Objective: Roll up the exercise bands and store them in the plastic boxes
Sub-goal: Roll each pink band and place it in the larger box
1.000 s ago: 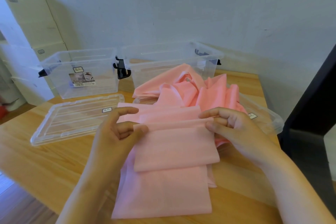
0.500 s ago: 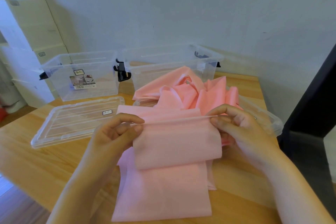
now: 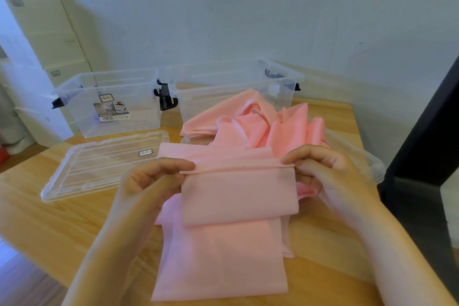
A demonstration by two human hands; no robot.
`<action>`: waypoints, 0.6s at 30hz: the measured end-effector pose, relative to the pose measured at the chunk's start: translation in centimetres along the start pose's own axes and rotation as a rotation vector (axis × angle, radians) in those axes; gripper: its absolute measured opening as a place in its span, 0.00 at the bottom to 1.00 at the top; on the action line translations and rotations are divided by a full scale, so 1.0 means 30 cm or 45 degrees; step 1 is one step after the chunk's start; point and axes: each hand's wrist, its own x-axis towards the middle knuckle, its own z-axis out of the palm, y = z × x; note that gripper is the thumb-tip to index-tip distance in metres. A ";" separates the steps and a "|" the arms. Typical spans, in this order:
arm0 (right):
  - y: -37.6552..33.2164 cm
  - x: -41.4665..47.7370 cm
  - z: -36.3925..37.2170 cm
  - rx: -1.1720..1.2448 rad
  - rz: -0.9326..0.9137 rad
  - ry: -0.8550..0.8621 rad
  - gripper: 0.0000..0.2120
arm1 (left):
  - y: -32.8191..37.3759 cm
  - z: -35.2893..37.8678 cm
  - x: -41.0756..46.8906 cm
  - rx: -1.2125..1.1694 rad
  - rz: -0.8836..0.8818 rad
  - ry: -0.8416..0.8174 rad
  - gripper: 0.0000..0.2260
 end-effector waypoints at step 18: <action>0.020 0.012 0.008 -0.198 -0.087 0.051 0.12 | -0.011 0.027 0.008 0.364 0.113 0.141 0.09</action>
